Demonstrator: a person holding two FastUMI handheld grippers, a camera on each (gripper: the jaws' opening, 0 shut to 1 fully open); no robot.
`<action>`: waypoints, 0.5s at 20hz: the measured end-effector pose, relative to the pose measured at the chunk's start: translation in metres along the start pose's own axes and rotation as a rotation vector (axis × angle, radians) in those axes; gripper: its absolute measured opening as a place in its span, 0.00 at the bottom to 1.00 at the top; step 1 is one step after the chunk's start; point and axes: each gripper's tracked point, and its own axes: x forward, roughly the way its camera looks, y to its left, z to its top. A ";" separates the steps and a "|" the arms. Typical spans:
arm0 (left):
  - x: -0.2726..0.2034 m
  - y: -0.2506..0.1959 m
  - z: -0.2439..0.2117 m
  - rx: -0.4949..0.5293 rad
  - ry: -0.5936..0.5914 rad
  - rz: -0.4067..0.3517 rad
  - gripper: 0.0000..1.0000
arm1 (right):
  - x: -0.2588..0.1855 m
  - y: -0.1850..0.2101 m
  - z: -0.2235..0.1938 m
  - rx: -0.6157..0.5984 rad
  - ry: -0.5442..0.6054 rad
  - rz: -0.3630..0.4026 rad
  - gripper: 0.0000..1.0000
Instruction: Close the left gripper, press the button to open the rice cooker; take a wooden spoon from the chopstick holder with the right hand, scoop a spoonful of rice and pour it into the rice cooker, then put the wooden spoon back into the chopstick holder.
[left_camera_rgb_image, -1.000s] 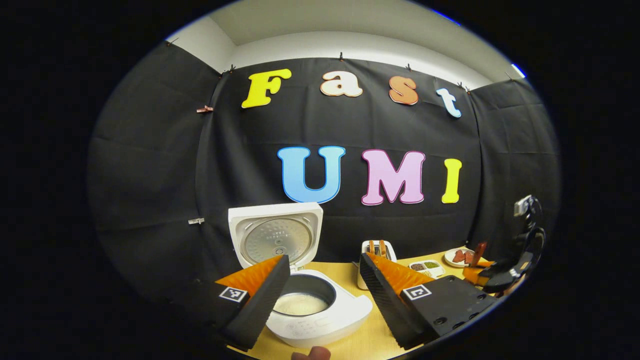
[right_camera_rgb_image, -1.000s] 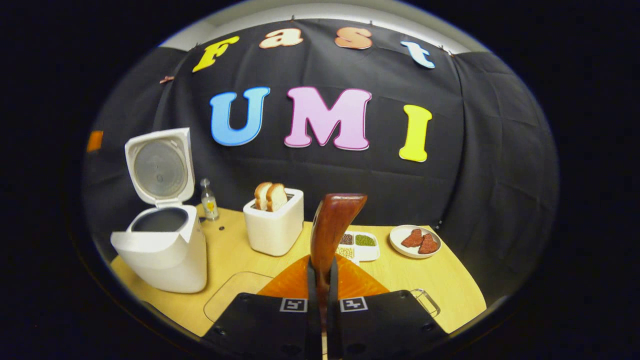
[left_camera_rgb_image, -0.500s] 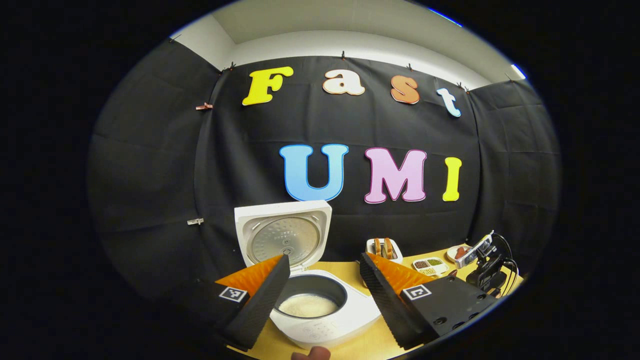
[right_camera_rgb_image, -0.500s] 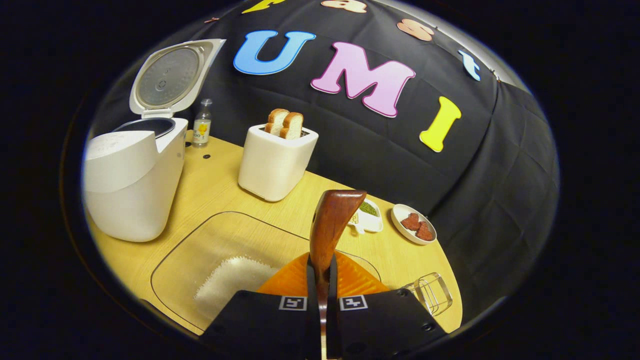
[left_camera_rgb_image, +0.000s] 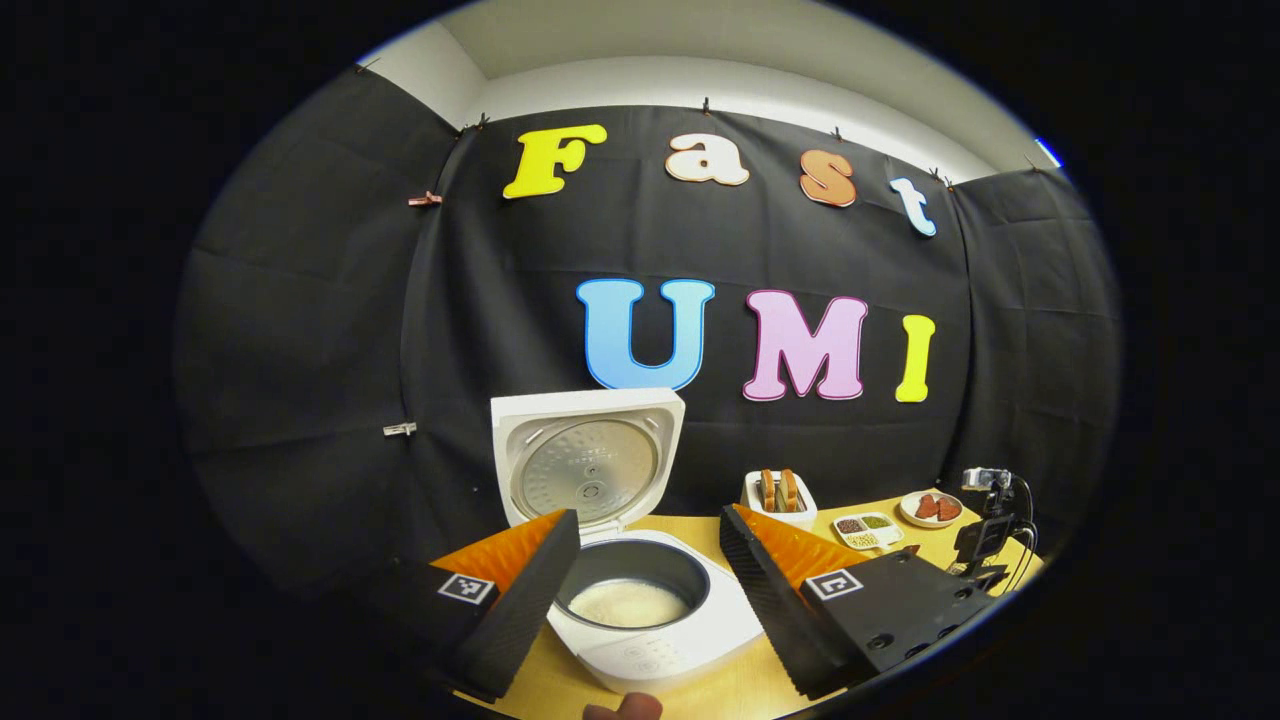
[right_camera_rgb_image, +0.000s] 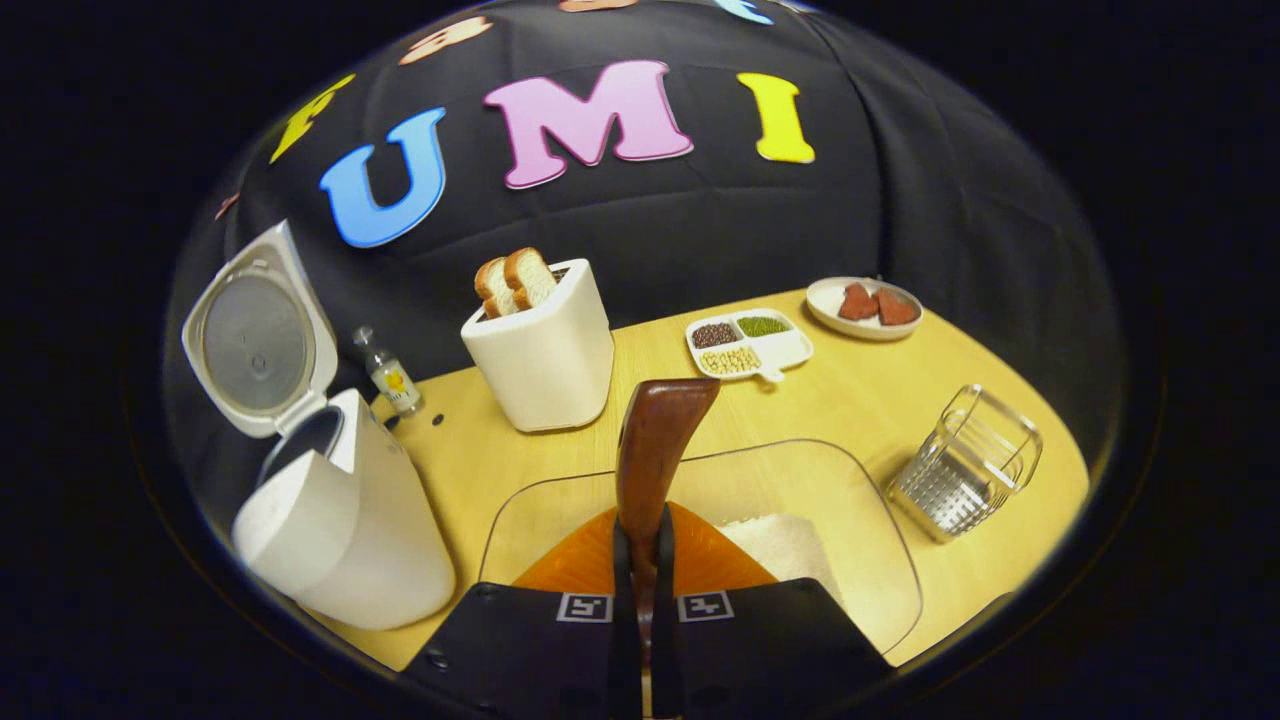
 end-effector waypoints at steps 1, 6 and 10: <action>-0.001 0.001 -0.001 0.000 0.000 0.003 0.97 | -0.002 -0.003 0.001 0.072 0.005 0.018 0.09; -0.003 0.003 -0.001 0.000 0.004 0.008 0.97 | -0.018 -0.015 0.021 0.253 -0.044 0.105 0.09; -0.005 0.000 -0.003 -0.003 0.005 0.006 0.97 | -0.030 -0.025 0.040 0.358 -0.071 0.141 0.09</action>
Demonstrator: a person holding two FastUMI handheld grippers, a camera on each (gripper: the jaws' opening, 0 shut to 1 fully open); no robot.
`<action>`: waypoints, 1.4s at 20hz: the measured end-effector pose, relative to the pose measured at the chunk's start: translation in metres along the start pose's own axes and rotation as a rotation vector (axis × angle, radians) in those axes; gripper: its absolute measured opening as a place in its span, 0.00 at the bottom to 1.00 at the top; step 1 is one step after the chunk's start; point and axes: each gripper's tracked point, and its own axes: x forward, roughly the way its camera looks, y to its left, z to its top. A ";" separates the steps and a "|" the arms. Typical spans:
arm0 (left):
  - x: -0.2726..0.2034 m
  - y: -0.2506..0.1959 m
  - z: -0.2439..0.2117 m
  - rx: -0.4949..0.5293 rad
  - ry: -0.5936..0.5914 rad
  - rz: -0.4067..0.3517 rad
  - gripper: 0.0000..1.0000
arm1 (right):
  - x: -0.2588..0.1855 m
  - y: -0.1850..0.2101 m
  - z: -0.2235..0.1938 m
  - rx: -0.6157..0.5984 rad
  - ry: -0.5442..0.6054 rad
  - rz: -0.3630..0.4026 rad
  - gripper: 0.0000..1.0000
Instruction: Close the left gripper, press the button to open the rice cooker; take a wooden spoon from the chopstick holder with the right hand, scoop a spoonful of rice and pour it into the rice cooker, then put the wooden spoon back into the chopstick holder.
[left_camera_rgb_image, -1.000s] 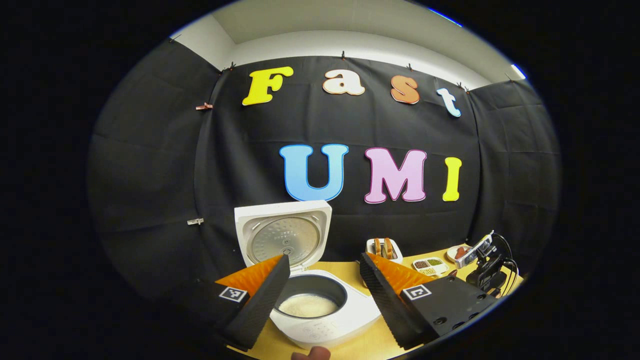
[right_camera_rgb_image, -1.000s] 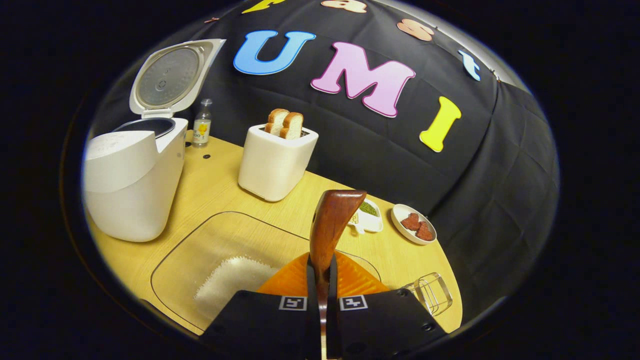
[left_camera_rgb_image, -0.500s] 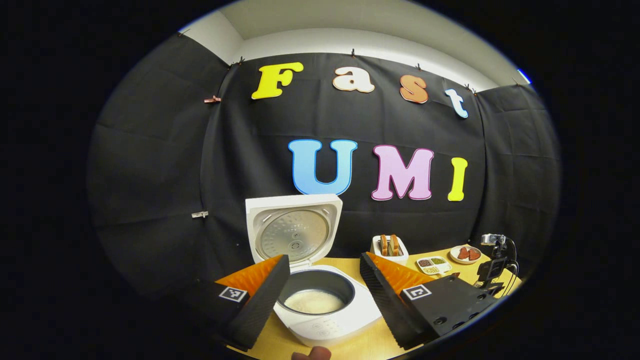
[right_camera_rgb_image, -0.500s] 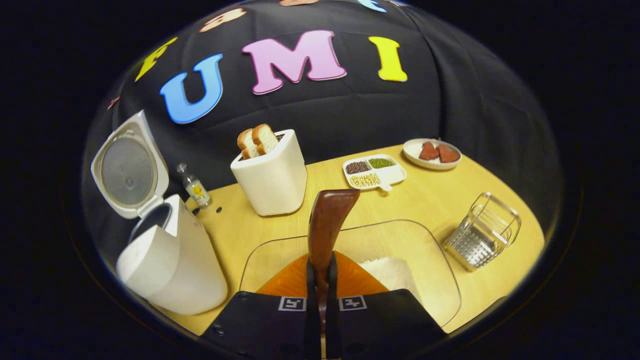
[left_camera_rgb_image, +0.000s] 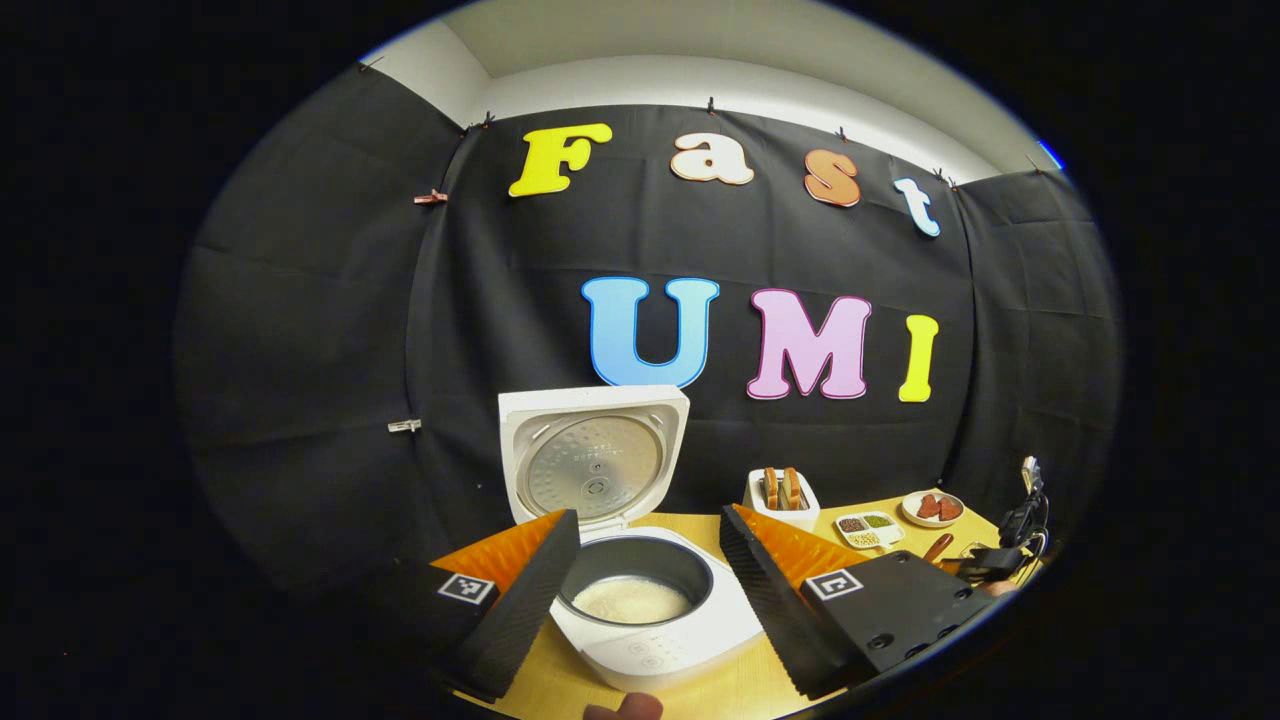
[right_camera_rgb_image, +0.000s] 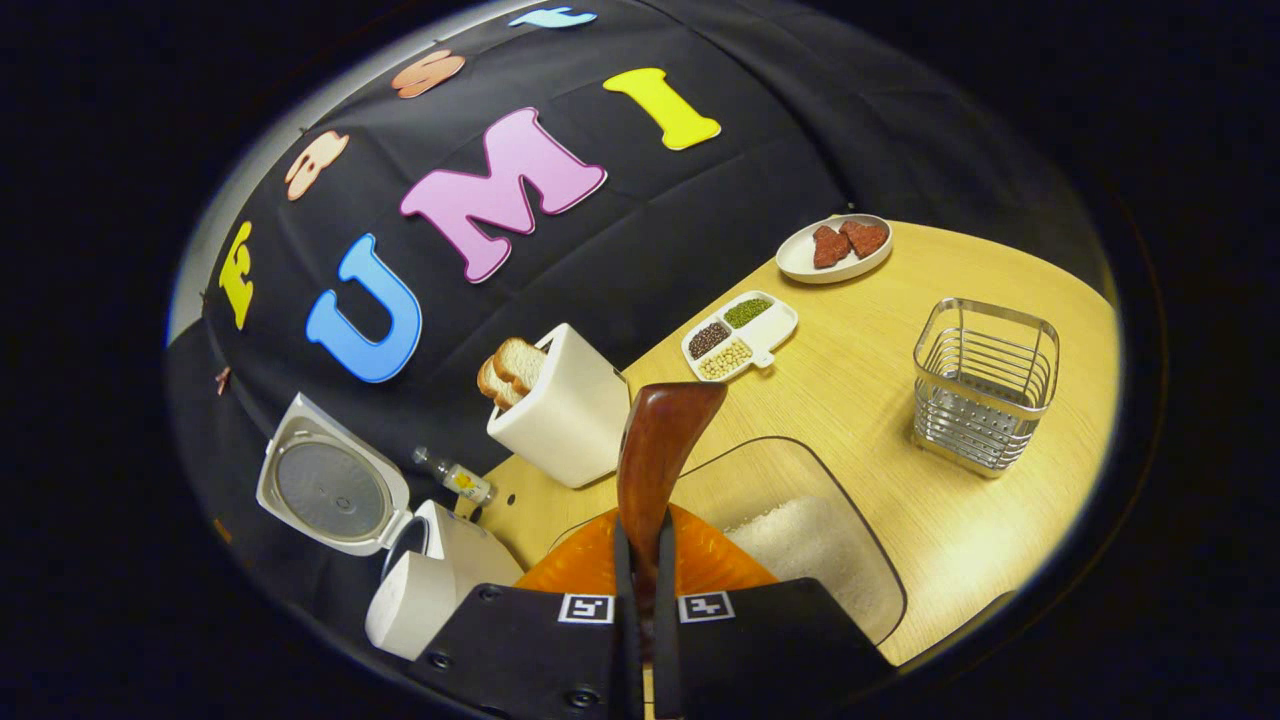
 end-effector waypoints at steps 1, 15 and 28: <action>0.000 -0.001 0.000 0.000 0.000 0.000 0.97 | -0.003 0.000 0.005 0.031 -0.007 0.010 0.09; -0.022 0.006 -0.009 -0.038 0.006 0.034 0.97 | -0.048 0.029 0.067 0.315 -0.038 0.098 0.09; -0.040 0.034 -0.024 -0.040 0.014 0.081 0.97 | -0.050 0.224 0.077 0.288 0.011 0.282 0.08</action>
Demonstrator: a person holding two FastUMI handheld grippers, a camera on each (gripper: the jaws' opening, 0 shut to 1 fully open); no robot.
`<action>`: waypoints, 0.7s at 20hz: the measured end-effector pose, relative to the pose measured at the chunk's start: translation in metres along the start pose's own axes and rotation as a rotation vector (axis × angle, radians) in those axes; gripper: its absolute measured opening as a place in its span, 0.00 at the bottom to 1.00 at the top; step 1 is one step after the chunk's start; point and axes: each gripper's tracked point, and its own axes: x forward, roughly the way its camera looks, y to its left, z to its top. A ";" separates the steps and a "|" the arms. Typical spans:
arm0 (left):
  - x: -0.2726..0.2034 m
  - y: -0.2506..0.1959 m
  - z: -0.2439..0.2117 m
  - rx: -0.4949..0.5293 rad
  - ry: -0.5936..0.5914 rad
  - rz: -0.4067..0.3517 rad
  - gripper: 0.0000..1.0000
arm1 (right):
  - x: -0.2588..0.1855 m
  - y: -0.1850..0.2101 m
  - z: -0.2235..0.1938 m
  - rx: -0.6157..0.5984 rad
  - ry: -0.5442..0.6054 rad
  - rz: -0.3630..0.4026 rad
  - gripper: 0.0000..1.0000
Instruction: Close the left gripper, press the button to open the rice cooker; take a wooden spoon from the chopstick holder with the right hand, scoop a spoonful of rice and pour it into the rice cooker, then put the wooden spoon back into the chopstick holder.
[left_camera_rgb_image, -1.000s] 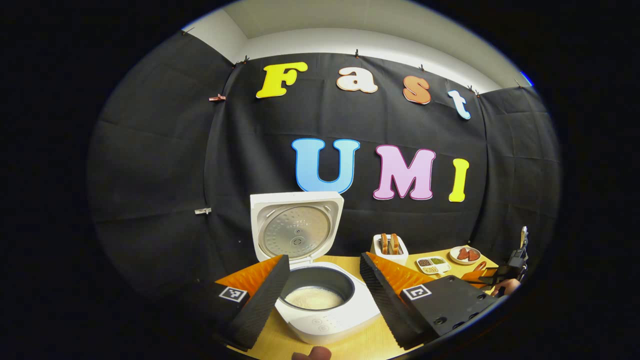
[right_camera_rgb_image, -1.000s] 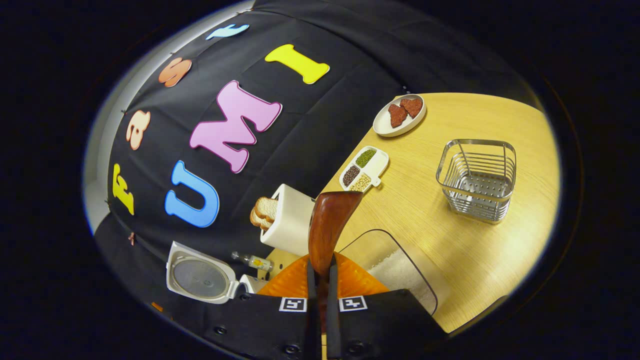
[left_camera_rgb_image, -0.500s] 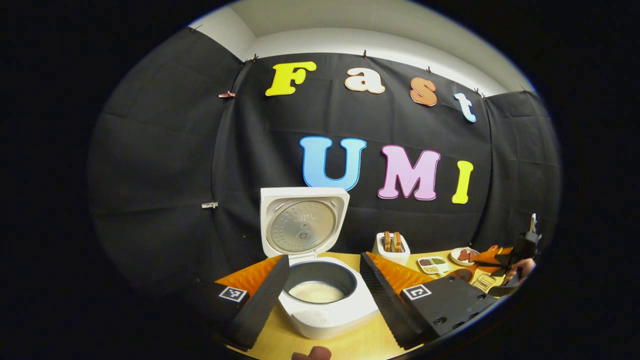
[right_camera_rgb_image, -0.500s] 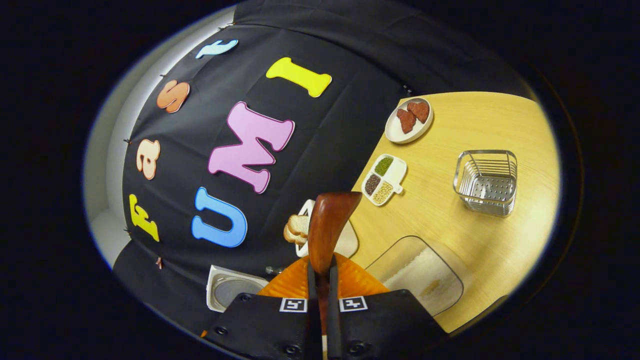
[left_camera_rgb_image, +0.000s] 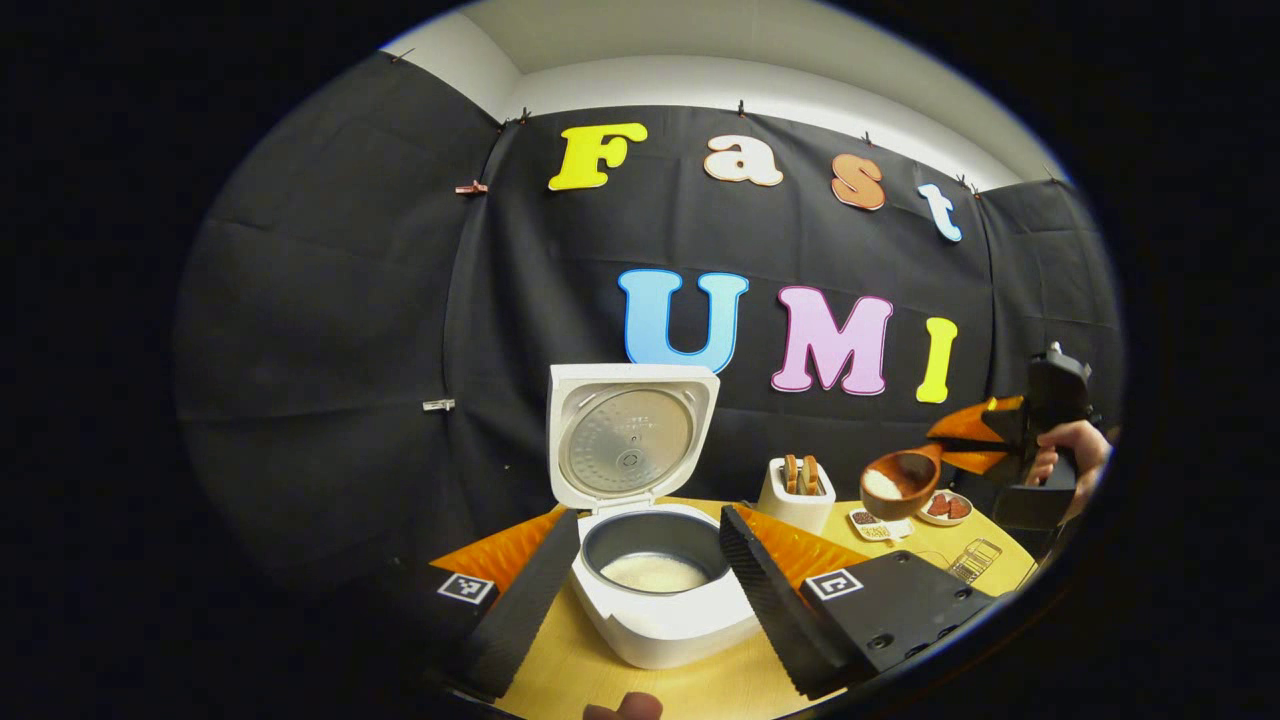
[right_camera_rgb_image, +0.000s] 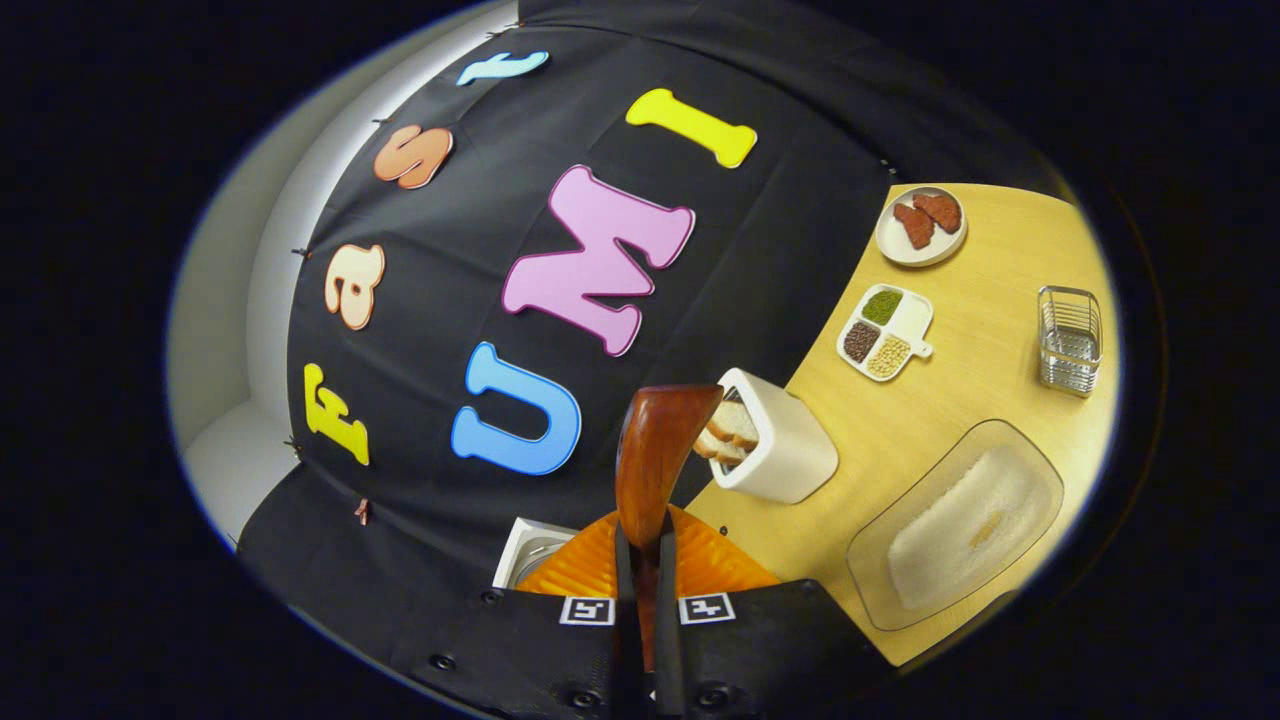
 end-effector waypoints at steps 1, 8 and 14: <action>0.000 0.003 0.000 0.002 -0.001 0.004 0.97 | 0.009 0.011 -0.010 -0.007 0.009 0.010 0.08; 0.004 0.024 -0.007 -0.017 0.010 0.029 0.97 | 0.073 0.054 -0.083 -0.155 0.059 0.022 0.08; 0.013 0.038 -0.009 -0.039 0.015 0.022 0.97 | 0.122 0.077 -0.130 -0.386 0.072 0.043 0.08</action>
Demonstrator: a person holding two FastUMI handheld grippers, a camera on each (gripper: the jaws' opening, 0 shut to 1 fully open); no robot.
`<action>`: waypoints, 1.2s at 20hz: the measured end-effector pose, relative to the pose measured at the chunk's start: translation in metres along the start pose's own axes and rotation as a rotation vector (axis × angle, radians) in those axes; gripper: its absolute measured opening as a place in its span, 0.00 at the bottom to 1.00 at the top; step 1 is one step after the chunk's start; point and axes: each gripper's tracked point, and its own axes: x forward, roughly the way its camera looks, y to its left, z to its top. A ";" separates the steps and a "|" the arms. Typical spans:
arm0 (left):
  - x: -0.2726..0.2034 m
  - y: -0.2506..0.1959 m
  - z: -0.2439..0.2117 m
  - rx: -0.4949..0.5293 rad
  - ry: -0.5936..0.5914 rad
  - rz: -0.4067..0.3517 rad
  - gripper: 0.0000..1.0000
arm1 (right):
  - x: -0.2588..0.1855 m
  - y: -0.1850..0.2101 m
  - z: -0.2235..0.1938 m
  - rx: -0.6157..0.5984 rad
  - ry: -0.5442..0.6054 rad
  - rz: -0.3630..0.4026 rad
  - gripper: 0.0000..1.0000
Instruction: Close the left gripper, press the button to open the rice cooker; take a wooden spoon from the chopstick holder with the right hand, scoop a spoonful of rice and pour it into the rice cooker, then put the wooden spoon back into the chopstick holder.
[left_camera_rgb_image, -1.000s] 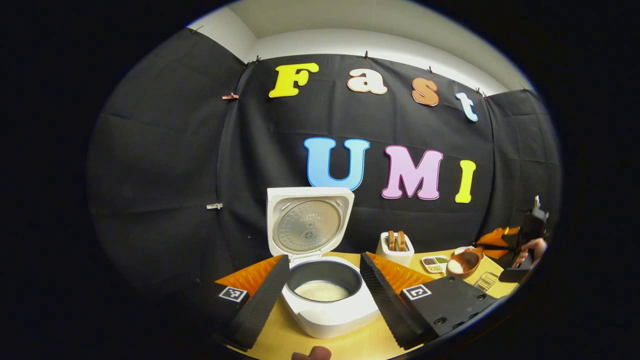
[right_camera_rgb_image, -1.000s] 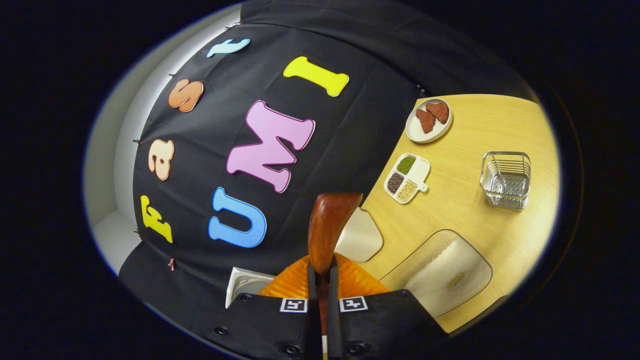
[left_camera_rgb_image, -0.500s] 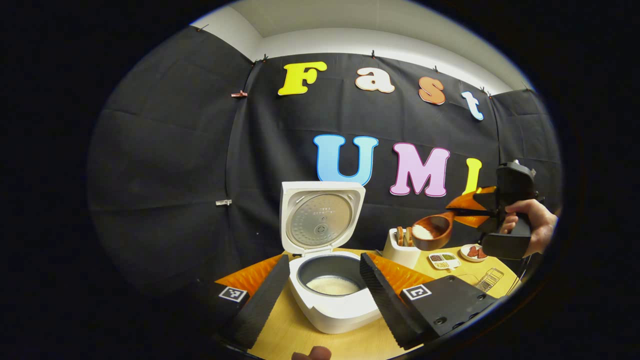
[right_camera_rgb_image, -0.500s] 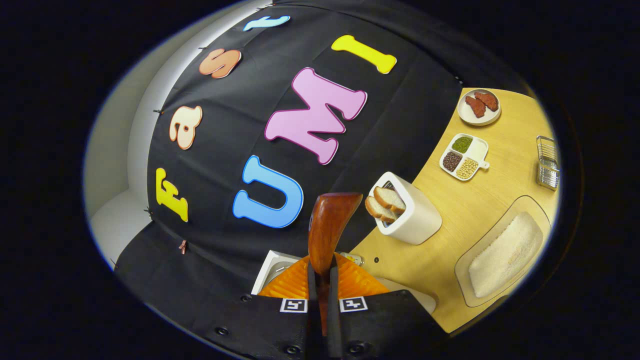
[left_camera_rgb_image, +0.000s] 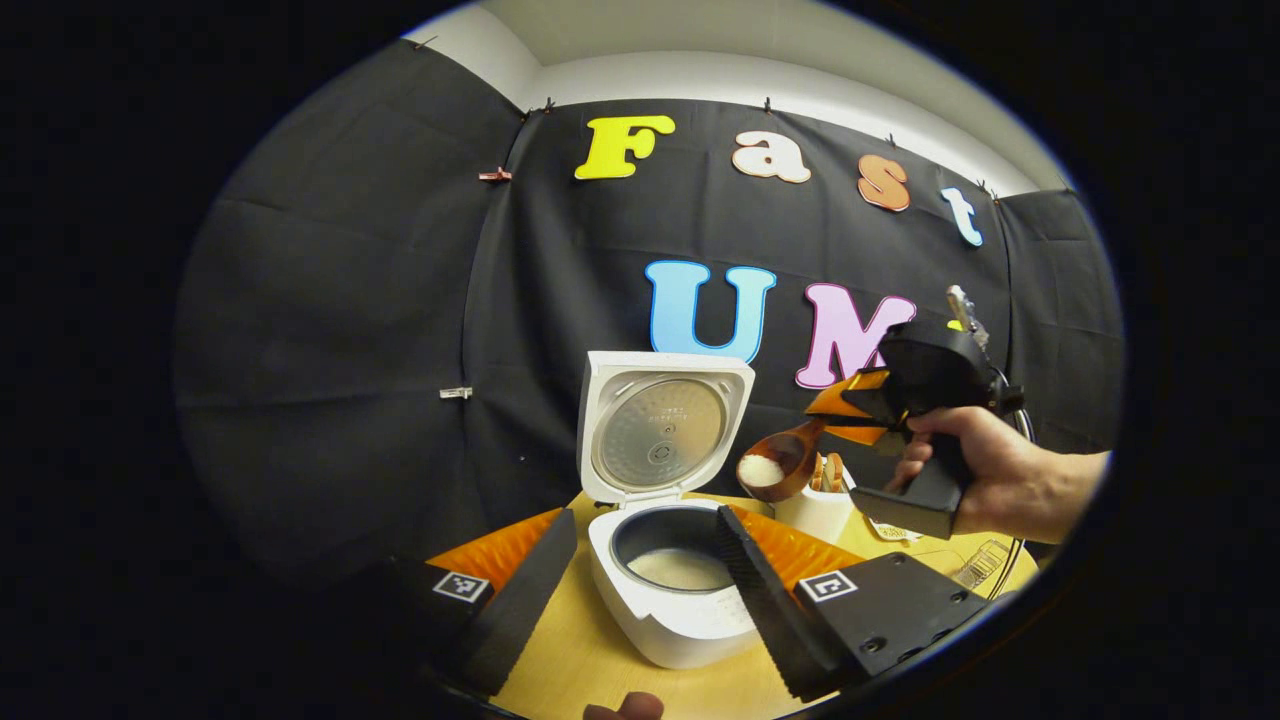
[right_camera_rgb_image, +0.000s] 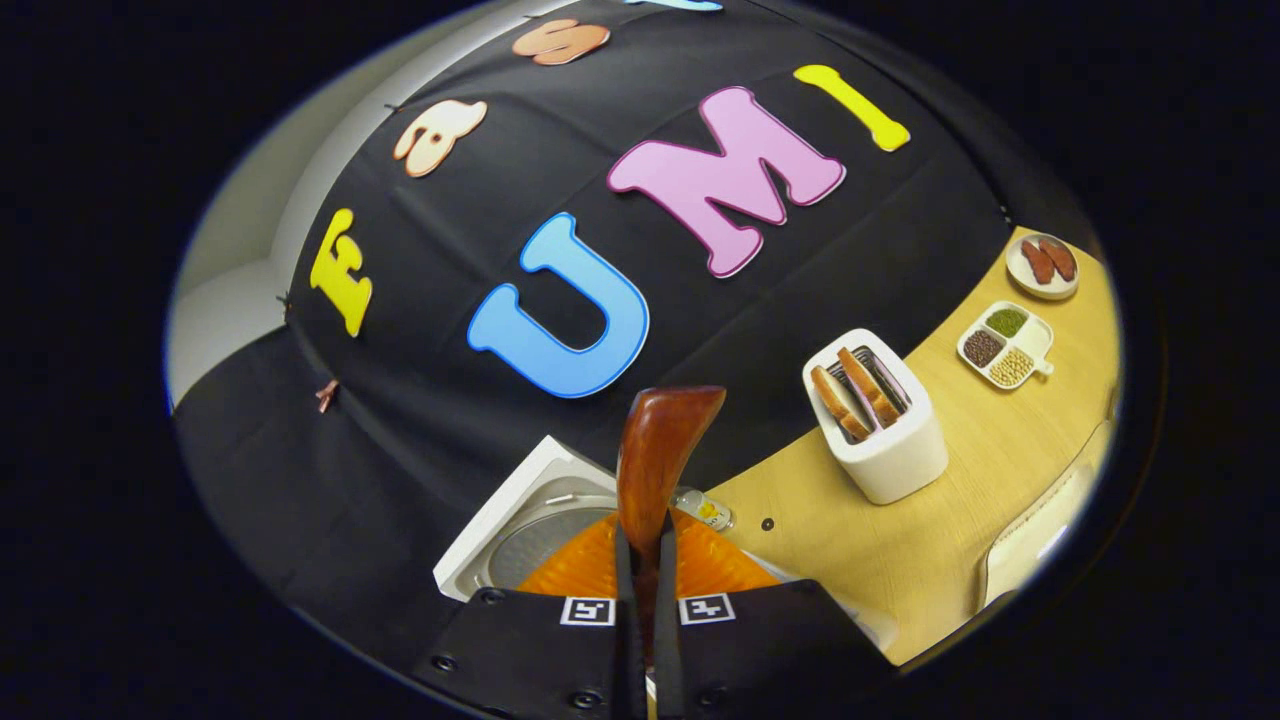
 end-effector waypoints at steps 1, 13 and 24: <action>0.003 0.001 0.001 -0.005 0.000 -0.001 0.96 | 0.005 0.004 -0.005 -0.046 -0.001 0.008 0.08; 0.004 0.024 -0.008 -0.019 0.017 0.016 0.95 | 0.018 0.061 -0.057 -0.732 -0.028 0.197 0.08; -0.004 0.016 -0.010 -0.030 0.022 0.023 0.95 | -0.012 0.105 -0.103 -1.222 -0.100 0.447 0.08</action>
